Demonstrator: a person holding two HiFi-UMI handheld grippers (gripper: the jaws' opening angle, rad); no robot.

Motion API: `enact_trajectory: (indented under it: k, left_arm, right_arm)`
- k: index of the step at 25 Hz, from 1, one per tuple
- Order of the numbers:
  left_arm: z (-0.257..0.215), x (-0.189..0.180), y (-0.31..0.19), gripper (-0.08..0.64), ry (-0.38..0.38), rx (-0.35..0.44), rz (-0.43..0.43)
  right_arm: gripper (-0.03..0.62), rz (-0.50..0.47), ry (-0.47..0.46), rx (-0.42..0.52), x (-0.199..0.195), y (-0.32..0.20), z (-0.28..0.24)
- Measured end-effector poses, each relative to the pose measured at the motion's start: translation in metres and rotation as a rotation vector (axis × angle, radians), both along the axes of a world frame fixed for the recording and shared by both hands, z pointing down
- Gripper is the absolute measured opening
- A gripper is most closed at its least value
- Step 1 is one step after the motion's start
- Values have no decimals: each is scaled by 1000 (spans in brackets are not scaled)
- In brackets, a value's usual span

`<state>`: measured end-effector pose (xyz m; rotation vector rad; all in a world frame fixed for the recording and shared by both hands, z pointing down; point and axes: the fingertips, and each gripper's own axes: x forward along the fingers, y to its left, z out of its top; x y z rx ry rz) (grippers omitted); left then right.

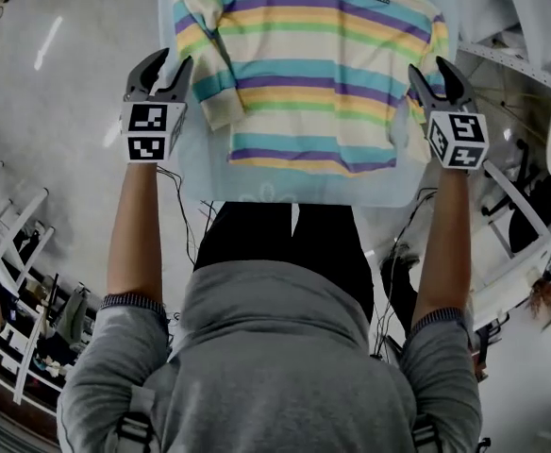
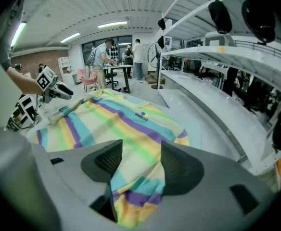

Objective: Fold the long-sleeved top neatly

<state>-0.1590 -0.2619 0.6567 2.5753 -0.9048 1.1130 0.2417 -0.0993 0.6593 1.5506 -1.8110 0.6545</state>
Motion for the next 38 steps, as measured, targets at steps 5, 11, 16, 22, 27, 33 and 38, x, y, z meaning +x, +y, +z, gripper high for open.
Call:
enact_trajectory:
  k: [5,11,16,22,27,33,38]
  left_arm:
    - [6,-13,75,189,2,-55,-35]
    - [5,-28,131,187,33,-97,-91]
    - [15,-26,176,187,33,-165,-107]
    - [38,-21,207,187,10,-213,-100]
    - [52,-21,219,187,-1,-225,-94]
    - [59,-22,221,46,32,-241,-125]
    - [44,-31,224,31,125,-277,-196]
  right_arm:
    - [264,-44,-46,-23,-42,52,6]
    - [259,-74,-69,-48,-75,111,10]
    - [249,-90,-80,-71,-87,154,13]
    - [255,-145,-77,-136,-96,200,30]
    - [255,-184,-22,-203,-98,227,58]
    - [144,-156,26,-189,-85,222,75]
    - [38,-121,4,-155,-80,223,60]
